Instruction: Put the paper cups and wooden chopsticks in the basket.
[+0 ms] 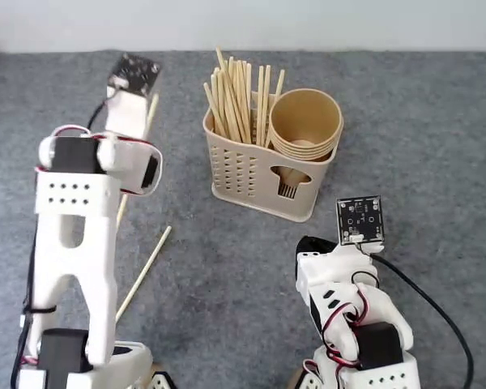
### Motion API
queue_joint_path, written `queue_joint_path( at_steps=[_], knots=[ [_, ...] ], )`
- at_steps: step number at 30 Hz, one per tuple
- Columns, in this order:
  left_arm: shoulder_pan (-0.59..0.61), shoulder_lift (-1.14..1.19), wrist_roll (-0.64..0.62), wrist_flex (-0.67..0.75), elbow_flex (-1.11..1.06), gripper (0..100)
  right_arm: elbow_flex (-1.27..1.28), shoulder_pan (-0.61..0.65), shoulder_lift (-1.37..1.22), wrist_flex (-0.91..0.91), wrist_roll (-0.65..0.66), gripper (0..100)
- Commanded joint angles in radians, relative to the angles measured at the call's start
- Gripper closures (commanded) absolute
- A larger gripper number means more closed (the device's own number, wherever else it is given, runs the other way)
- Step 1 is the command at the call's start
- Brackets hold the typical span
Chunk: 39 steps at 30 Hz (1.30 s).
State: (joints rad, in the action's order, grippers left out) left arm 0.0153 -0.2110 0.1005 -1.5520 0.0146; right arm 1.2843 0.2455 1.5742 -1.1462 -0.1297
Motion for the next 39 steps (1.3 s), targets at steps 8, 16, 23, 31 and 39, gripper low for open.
queue_joint_path(
  at_steps=[8, 16, 23, 31, 39],
  knots=[
    [-0.097, -0.048, -0.126, 0.104, 0.467, 99, -0.002, -0.007, 0.013, 0.013, -0.009, 99.0],
    [-0.170, -0.040, -0.411, 0.425, 0.541, 99, -0.002, -0.007, 0.013, 0.013, -0.009, 99.0],
    [-0.206, -0.040, -0.470, 0.778, 0.354, 99, -0.002, -0.007, 0.013, 0.013, -0.058, 99.0],
    [-0.269, -0.041, -0.466, 1.178, -0.059, 99, -0.002, -0.007, 0.013, 0.013, -0.063, 99.0],
    [-0.279, -0.049, -0.325, 1.323, -0.292, 95, -0.002, -0.007, 0.013, 0.013, -0.063, 99.0]
  ],
)
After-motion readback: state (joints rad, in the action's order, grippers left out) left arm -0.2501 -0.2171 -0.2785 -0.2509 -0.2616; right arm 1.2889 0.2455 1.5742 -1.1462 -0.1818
